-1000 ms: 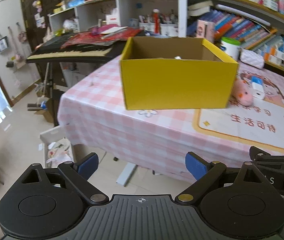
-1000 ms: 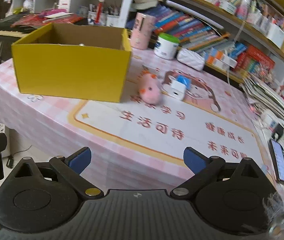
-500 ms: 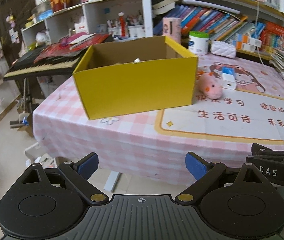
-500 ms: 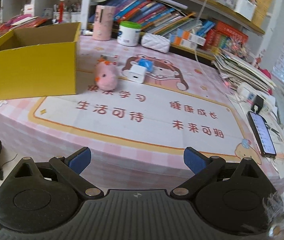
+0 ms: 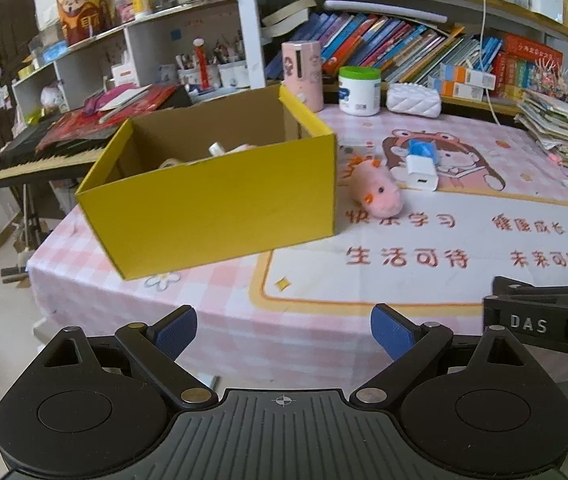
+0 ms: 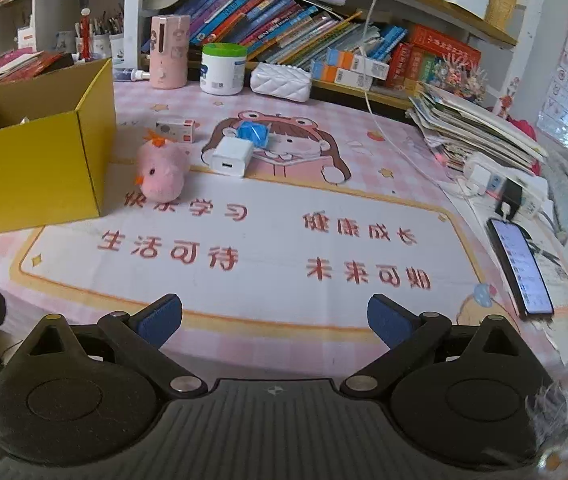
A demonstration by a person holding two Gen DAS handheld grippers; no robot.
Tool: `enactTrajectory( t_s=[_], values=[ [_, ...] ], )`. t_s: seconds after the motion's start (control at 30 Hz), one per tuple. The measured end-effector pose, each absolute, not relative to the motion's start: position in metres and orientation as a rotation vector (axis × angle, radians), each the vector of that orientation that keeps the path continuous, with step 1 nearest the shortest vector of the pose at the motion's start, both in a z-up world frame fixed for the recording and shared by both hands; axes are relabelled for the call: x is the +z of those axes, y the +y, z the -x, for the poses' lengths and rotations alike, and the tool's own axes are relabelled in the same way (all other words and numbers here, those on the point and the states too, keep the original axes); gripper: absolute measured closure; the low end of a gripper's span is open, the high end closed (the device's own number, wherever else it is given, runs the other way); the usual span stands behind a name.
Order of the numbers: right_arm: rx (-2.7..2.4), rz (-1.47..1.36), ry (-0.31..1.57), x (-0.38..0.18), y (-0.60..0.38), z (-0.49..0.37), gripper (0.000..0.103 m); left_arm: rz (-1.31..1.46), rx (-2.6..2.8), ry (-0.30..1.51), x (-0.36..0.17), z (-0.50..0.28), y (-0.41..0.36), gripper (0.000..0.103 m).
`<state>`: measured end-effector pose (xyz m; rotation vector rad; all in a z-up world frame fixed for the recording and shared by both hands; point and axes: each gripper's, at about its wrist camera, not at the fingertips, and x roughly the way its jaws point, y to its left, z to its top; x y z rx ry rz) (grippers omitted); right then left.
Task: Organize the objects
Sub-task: 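Move the left tool toward the pink plush chick and the right tool toward the white charger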
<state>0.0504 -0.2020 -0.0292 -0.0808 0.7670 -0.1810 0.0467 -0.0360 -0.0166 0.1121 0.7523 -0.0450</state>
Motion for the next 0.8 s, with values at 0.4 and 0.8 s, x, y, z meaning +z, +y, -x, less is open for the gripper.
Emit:
enactTrajectory(
  t_s=[0.4, 0.8],
  values=[
    [-0.115, 0.100, 0.768, -0.025, -0.231, -0.092, 0.004, -0.054, -0.057, 0.752, -0.018, -0.079, -0.064, 0.008],
    [-0.035, 0.049, 0.725, -0.016, -0.268, -0.134, 0.028, 0.004, -0.106, 0.743, -0.022, -0.116, -0.099, 0.015]
  ],
)
